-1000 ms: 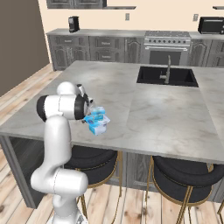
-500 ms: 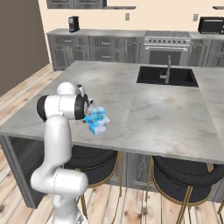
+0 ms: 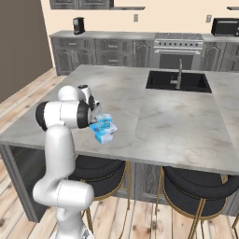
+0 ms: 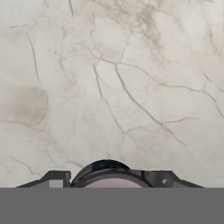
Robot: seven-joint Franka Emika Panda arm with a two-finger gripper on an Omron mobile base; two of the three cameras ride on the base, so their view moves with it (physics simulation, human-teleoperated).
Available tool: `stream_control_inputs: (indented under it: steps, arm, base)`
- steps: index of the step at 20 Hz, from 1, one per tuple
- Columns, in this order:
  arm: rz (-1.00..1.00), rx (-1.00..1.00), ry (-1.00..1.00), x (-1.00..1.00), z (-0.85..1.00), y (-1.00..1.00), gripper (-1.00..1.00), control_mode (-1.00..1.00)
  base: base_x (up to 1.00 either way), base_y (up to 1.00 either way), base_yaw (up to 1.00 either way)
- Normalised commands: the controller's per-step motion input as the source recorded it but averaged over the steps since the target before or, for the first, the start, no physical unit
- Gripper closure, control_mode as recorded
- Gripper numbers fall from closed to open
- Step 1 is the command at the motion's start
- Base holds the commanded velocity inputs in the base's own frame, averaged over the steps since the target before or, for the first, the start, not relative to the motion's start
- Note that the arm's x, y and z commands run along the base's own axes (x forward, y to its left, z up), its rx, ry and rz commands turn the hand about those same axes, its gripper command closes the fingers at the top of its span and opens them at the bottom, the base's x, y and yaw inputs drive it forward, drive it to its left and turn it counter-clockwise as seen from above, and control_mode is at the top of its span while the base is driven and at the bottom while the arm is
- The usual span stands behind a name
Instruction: Stack the yogurt containers by placing the smaller containers on top of the larger containers.
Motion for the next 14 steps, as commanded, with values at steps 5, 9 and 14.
stream_control_inputs:
  steps: [5, 9, 14]
  arm:
    - [0.0, 0.06, 0.0, -0.16, 0.51, -0.18, 1.0, -1.0]
    - [0.0, 0.03, 0.0, -0.05, 0.5, -0.04, 1.0, -1.0]
    - [0.0, 0.0, -0.04, 0.0, 0.29, 0.18, 1.0, -1.0]
  base:
    - [0.0, 0.0, 0.0]
    - [0.0, 0.0, 0.0]
    - [0.0, 0.0, 0.0]
